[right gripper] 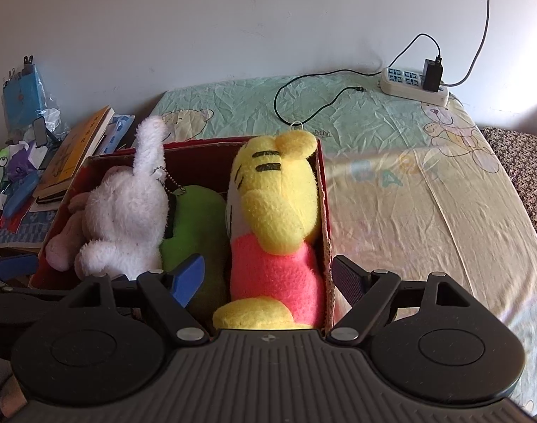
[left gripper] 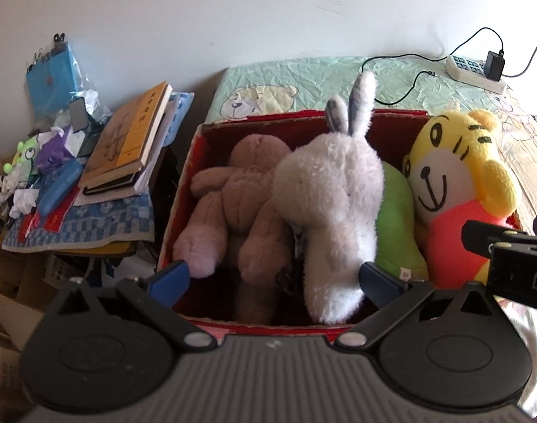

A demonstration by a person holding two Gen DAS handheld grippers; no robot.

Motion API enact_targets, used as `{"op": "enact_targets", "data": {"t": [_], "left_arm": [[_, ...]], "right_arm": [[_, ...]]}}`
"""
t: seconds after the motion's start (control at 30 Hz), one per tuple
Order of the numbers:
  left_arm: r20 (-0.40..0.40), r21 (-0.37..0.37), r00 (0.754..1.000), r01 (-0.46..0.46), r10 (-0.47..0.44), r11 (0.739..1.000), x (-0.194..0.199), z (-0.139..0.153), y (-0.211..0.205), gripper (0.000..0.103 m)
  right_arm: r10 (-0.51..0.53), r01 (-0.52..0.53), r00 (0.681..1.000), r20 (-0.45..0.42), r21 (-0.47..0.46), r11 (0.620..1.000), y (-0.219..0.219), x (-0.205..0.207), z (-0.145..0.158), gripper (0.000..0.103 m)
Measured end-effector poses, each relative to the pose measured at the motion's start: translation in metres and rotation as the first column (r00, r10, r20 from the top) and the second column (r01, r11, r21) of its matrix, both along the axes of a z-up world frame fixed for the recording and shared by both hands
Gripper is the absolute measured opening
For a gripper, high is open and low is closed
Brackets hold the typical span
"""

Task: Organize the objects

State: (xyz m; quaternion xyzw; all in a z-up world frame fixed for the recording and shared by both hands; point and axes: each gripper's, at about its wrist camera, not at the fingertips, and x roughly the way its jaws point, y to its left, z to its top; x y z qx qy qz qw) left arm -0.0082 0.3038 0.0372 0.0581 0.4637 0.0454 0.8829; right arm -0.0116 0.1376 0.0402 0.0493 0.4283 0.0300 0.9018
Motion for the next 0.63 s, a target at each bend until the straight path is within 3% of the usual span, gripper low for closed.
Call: {"op": "enact_targets", "data": {"t": [0.63], "left_arm": [[0.025,-0.025,0.999,0.034,-0.034,0.999,0.0016,0.0005,-0.0010,0.099]], "right_arm": [[0.007,-0.007,1.000,0.000,0.002,1.000,0.0033,0.0078,-0.0027,0.081]]}}
